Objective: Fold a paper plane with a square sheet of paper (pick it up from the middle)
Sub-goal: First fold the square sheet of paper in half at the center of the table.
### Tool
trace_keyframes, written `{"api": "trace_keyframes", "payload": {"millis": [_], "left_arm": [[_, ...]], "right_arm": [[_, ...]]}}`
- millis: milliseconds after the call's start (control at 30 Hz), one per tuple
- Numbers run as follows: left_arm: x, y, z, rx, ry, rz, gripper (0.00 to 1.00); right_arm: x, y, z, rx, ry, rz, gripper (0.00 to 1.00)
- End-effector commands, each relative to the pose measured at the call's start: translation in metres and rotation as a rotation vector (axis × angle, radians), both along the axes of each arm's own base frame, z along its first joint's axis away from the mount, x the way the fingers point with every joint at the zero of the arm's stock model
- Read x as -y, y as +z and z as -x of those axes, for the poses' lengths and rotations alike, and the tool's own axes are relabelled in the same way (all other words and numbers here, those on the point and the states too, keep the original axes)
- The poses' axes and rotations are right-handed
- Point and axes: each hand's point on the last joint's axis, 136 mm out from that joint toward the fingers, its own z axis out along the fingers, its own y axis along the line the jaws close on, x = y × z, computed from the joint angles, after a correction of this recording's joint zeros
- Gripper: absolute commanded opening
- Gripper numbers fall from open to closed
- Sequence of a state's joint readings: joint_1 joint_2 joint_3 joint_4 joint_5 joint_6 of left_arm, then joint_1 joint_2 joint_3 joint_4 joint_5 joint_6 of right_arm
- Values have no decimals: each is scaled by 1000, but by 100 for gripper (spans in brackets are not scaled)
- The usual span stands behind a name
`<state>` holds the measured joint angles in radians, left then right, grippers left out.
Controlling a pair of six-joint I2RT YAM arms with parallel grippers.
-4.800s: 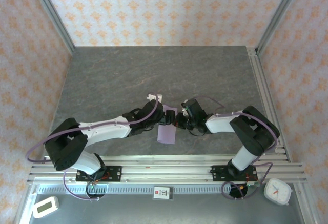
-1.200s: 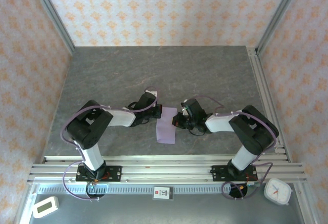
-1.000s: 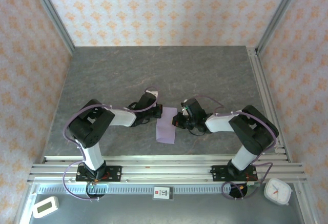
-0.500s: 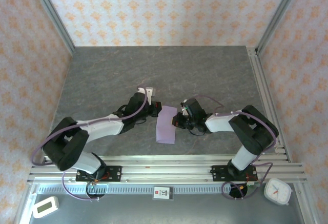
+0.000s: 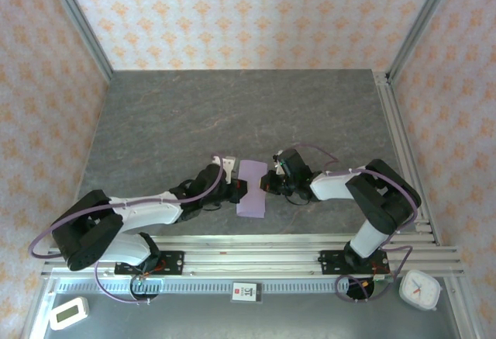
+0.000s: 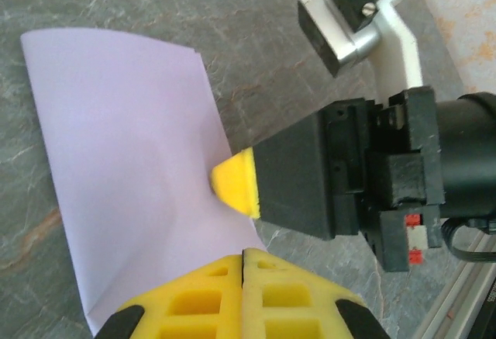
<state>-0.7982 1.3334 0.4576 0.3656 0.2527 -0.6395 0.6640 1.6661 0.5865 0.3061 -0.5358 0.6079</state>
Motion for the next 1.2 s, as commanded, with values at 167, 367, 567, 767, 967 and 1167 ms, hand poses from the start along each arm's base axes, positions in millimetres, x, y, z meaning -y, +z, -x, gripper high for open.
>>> {"api": "trace_keyframes", "payload": {"millis": [167,367,567,767,967,1167], "left_arm": [[14,6,10,6,-29,43,0],[18,-9,24,-22,-58,28,0],[8,-34,36,-65,-63,-20,0],[-5,-60,44,-106,-55,-74,0],[-12,-68,48,-118,-42,-87,0],[-5,-45,43,-84,-44,-52,0]], "right_arm": [[44,-70,25,-121,-50,243,0],[45,-71,26,-124,-52,245,0],[43,-71,25,-124,-48,241,0],[42,-73,25,-127,-42,240,0],[42,-73,26,-129,-39,241,0],[42,-75,27,-132,-38,244,0]]}}
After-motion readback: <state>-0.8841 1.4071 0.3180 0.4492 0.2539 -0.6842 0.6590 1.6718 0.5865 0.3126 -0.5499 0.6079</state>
